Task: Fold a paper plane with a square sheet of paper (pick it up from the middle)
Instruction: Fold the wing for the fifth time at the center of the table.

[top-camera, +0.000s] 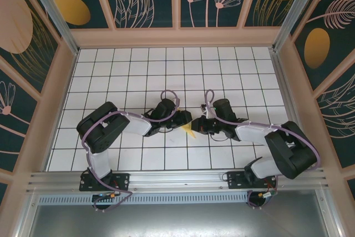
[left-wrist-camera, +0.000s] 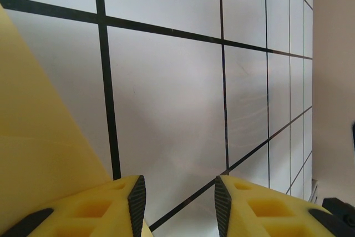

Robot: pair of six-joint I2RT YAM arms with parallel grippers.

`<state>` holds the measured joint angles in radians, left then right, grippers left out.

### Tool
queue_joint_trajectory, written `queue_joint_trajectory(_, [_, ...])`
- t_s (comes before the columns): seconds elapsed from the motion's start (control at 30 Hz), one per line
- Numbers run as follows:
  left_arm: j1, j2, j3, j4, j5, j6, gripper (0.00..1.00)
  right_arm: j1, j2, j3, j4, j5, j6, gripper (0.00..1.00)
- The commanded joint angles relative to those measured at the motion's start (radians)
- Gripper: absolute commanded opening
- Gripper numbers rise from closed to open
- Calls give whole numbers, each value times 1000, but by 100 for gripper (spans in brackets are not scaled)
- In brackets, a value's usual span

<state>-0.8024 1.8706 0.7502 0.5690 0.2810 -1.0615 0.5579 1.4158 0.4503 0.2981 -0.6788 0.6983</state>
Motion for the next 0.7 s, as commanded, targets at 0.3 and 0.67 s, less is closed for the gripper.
queue_joint_trajectory(0.3, [22,67,-30,-218,-55,92,41,23,165,20,147,-14,84,11])
queue_joint_trajectory(0.67, [25,2,-55,-171,-61,89,45,41,241,2,49,66,73,1])
